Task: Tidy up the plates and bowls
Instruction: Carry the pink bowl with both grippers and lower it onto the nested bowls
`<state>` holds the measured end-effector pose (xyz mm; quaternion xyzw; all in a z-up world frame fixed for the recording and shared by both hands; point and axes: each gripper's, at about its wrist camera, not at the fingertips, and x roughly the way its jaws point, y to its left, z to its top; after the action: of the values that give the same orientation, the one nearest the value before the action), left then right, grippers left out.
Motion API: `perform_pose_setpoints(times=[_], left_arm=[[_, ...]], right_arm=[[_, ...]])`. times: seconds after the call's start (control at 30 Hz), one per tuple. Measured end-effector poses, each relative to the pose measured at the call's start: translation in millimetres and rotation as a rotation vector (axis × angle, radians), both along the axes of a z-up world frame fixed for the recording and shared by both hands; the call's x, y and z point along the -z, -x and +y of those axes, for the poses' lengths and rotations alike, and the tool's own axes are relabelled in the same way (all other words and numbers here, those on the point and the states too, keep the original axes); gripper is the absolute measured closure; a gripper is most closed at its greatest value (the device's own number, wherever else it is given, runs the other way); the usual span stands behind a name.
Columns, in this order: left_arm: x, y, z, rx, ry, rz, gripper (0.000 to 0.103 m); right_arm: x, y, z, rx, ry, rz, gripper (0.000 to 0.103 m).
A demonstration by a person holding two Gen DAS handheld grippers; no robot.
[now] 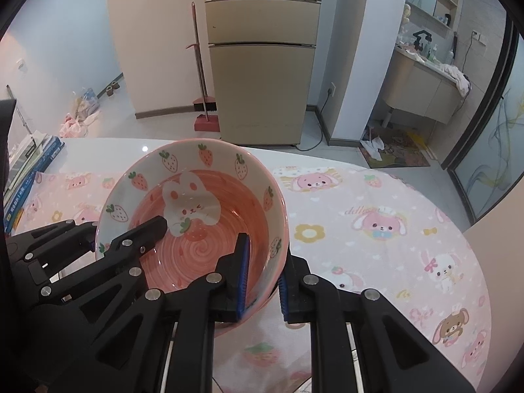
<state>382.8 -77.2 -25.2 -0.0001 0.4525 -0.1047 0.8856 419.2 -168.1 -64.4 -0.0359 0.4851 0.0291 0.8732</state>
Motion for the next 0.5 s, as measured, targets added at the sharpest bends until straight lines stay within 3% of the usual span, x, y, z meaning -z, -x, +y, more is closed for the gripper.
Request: perform_pose_setpoints(times=[0.2,0.37,0.5], left_arm=[[1.7,0.5,-3.0,0.001,-0.018,-0.006,0.088],[4.2,1.6,-10.1,-0.001,-0.068,-0.011,0.089],[7.3,1.4,-16.2,-0.004,-0.115,-0.028,0.091]], right_arm=[[-2.6,2.2,2.0,-0.011,0.038,0.002,0.086],[-16.7,17.9,15.9,-0.056,0.197,-0.073,0.088],[-2.5,6.6,4.1,-0.024,0.13,0.007,0.088]])
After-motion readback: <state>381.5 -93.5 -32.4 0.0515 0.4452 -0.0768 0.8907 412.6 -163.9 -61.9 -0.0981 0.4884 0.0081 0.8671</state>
